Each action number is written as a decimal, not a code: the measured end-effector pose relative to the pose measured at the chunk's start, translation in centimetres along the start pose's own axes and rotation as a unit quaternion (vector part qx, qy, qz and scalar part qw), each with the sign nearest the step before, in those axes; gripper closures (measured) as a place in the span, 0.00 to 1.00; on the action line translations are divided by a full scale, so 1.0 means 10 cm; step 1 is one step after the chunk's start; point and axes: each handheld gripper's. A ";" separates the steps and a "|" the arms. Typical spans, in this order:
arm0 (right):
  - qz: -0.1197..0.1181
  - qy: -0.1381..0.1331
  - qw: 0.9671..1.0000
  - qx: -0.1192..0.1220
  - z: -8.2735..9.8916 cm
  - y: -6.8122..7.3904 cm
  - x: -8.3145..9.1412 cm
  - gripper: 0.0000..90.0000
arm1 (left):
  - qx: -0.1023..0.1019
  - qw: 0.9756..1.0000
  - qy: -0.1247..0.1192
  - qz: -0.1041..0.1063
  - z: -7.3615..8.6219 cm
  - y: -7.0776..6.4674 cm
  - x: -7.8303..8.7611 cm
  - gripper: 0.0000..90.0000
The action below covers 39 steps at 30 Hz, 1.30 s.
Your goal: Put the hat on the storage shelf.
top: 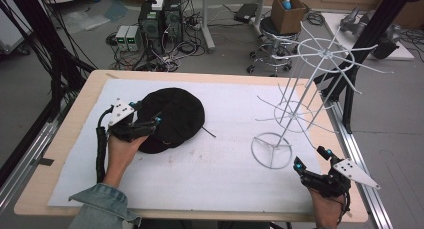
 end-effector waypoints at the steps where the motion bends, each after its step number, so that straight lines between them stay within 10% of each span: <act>1: 0.000 0.000 1.000 0.000 0.00 0.00 0.00 0.08 | -0.002 1.000 0.002 -0.001 0.01 -0.02 -0.04 0.22; 16: -0.002 0.002 1.000 0.004 0.00 -0.02 0.00 0.08 | -0.007 0.999 0.047 -0.018 -0.04 -0.02 -0.52 0.24; 39: -0.005 0.001 1.000 0.001 0.00 -0.01 -0.01 0.08 | -0.029 0.989 0.143 -0.021 0.31 -0.03 -0.67 0.42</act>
Point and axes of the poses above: each handheld gripper's, and its own axes: x roughly backward along the jaws, z roughly out of its underside, y roughly to its left, and after that the axes turned 13 degrees about -y, right-handed
